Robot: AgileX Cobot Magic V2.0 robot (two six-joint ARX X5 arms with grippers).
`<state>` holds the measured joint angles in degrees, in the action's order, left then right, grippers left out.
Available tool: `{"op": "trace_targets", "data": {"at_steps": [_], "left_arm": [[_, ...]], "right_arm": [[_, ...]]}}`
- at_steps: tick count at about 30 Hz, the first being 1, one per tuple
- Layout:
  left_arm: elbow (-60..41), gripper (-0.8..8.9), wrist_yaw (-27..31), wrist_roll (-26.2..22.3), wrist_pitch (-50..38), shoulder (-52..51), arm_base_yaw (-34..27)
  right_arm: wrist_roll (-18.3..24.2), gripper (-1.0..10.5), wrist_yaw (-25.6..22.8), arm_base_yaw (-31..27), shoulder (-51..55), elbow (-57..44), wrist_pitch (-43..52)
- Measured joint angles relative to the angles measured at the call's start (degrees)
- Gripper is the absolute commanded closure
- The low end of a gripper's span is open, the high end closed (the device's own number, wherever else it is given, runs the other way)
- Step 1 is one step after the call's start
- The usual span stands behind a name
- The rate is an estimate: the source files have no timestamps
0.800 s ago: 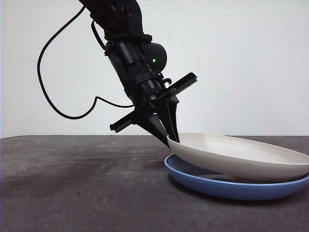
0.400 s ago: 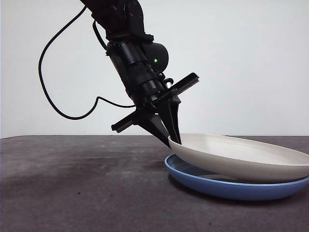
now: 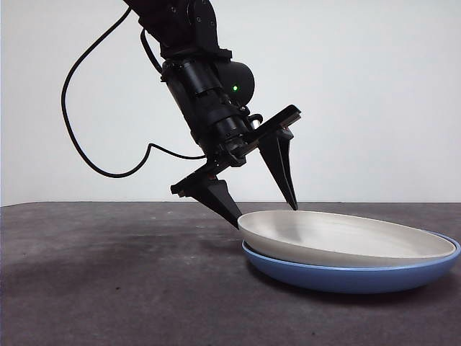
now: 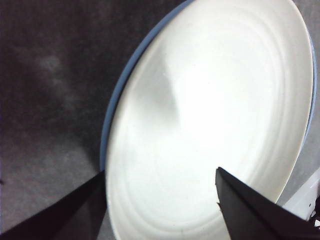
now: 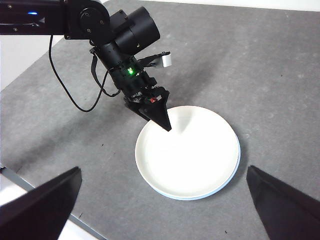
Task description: Pick up the white plate, put it on the blue plate, put it on desk
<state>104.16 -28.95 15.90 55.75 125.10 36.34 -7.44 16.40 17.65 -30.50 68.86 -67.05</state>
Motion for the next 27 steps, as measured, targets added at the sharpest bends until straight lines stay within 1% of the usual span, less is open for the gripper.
{"op": "trace_targets", "data": {"at_steps": [5, 8, 10, 13, 18, 23, 27], "left_arm": [[1.73, 2.9, 0.11, -0.13, 1.62, 0.0, 0.04], [3.82, 2.44, 0.26, -0.39, 3.34, 0.07, 0.0], [6.21, 2.36, 0.66, -0.85, 4.63, 0.11, 0.0], [10.67, 1.87, 2.91, -1.97, 7.19, 0.11, 0.0], [18.25, 1.82, 6.14, -4.76, 15.3, 0.11, 0.0], [24.61, 1.82, 6.19, -7.61, 21.51, 0.02, 0.0], [25.57, 1.82, 6.27, -9.27, 23.91, -2.38, 0.15]], "right_arm": [[0.0, 3.7, 0.02, 0.0, 0.0, 0.0, 0.0], [0.0, 3.7, 0.02, 0.0, 0.0, 0.0, 0.0], [0.0, 3.7, 0.02, 0.0, 0.0, 0.0, -0.02], [0.0, 3.7, 0.02, 0.0, 0.0, 0.0, 0.0], [-0.02, 3.7, 0.02, 0.0, 0.0, 0.0, 0.0], [-0.02, 3.7, 0.02, 0.0, 0.0, 0.0, 0.0], [-0.02, 3.7, 0.02, 0.0, 0.0, 0.0, 0.0]]}}
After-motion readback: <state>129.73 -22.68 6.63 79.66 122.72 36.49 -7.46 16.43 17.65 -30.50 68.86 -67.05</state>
